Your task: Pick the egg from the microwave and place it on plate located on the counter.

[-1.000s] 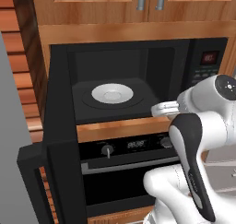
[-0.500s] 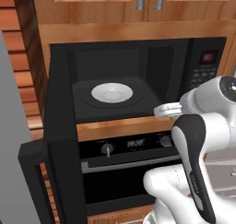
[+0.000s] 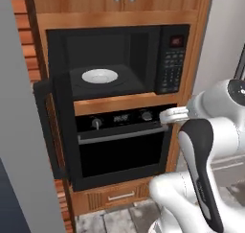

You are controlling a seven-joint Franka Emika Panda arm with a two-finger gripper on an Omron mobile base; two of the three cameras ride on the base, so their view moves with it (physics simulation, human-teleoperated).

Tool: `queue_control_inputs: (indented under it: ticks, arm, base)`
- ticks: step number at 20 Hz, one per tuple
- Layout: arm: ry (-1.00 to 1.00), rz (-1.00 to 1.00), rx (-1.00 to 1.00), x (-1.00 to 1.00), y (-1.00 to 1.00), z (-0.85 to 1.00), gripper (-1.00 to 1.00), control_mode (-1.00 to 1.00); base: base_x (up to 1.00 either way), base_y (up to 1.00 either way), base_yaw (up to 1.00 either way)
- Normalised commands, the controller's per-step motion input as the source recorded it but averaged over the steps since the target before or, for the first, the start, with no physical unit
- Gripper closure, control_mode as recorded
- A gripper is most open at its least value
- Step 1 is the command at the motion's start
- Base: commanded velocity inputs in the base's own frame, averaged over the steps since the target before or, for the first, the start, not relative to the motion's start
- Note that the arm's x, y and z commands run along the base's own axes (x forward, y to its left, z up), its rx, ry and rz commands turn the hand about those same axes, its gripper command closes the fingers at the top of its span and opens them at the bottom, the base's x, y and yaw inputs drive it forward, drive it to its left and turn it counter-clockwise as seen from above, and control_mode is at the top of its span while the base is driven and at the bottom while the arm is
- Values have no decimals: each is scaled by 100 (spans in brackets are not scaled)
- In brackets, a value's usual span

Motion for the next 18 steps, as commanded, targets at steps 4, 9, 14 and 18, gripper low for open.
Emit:
queue_control_inputs:
  ticks: [4, 9, 14, 18]
  arm:
    - [0, 0, 0, 0, 0, 0, 100, 100]
    - [0, 0, 0, 0, 0, 0, 100, 100]
    - [0, 0, 0, 0, 0, 0, 100, 100]
    - [0, 0, 0, 0, 0, 0, 100, 100]
  base:
    - [-52, -23, -61]
    - [-3, -10, -94]
    - [0, -1, -98]
    - [11, -22, -85]
